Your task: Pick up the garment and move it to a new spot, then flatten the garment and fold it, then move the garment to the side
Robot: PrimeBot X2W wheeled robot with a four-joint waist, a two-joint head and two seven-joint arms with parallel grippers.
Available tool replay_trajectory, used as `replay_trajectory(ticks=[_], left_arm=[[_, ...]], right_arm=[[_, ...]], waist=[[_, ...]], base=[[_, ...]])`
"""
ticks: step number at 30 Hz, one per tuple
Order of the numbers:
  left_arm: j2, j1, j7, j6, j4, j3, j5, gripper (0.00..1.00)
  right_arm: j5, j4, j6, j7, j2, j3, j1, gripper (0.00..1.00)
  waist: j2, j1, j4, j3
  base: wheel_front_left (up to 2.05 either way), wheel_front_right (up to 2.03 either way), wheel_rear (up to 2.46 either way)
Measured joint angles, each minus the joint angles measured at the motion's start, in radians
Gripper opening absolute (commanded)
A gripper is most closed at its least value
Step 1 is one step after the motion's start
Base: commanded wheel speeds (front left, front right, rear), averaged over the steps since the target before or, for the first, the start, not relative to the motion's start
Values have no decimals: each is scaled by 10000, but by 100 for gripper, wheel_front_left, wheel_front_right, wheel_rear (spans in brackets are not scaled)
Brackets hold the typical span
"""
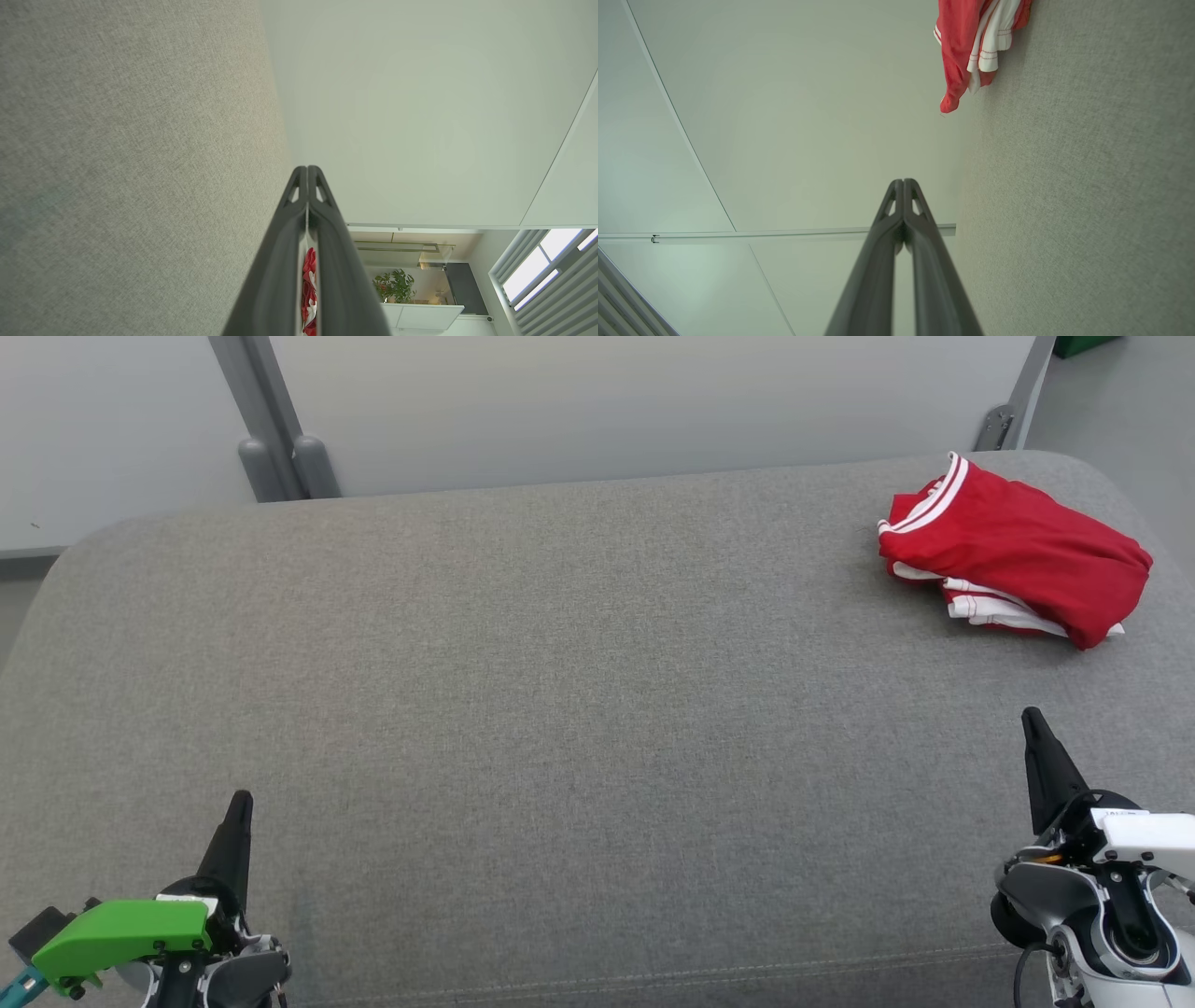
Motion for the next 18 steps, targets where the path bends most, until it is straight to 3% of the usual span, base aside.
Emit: replay_trajectory(ticks=[18], left_arm=[[-10, -14, 2, -65, 12, 10, 0, 0]], right_arm=[[0, 0, 0, 0, 4, -8, -1, 0]], waist=[[0, 0, 0, 0]], base=[[0, 0, 0]])
